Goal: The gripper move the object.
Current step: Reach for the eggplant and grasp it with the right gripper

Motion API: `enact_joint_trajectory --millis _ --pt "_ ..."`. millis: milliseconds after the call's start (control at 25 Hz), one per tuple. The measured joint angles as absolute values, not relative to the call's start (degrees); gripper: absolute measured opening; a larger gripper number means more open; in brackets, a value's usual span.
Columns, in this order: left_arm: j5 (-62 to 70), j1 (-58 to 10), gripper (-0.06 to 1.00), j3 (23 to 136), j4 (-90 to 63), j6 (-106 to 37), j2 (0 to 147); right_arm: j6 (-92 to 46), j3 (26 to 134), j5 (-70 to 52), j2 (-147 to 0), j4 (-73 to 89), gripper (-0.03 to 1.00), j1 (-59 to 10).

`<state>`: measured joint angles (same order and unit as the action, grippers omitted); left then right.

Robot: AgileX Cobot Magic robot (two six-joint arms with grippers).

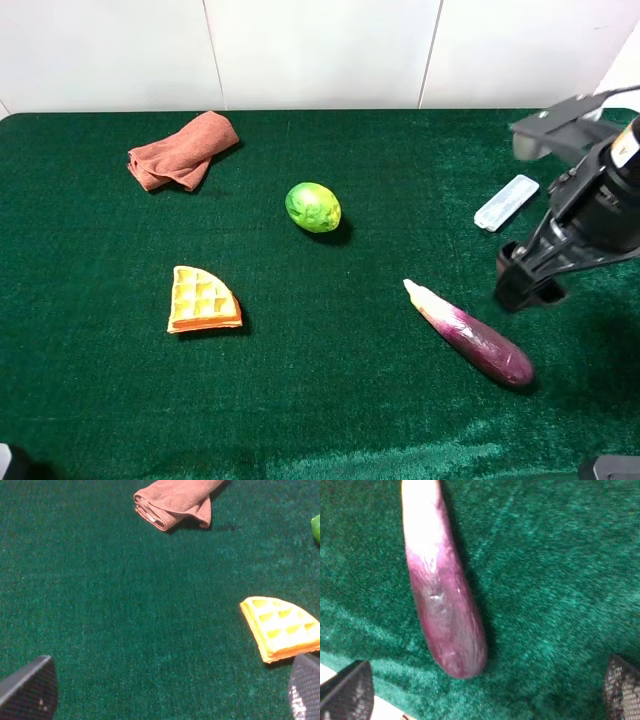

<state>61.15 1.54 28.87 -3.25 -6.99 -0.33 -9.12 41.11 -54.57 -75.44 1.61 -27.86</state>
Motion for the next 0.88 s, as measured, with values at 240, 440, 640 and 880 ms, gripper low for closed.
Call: enact_joint_trajectory --millis 240,440,640,880 --pt "61.1 1.5 0.93 28.9 -3.3 -7.0 -0.3 -11.8 37.7 -49.0 -79.3 3.9 0.70 -27.9" --pt "61.1 1.5 0.93 28.9 -3.3 -7.0 -0.3 -14.1 34.9 -44.0 -81.6 5.4 0.70 -27.9" --pt "61.1 1.5 0.93 28.9 -3.2 -7.0 -0.3 -15.2 34.0 -40.8 -85.0 6.0 0.70 -28.3" --pt "61.1 1.5 0.93 28.9 -3.2 -7.0 -0.3 -15.4 33.9 -37.5 -90.6 6.1 0.70 -28.3"
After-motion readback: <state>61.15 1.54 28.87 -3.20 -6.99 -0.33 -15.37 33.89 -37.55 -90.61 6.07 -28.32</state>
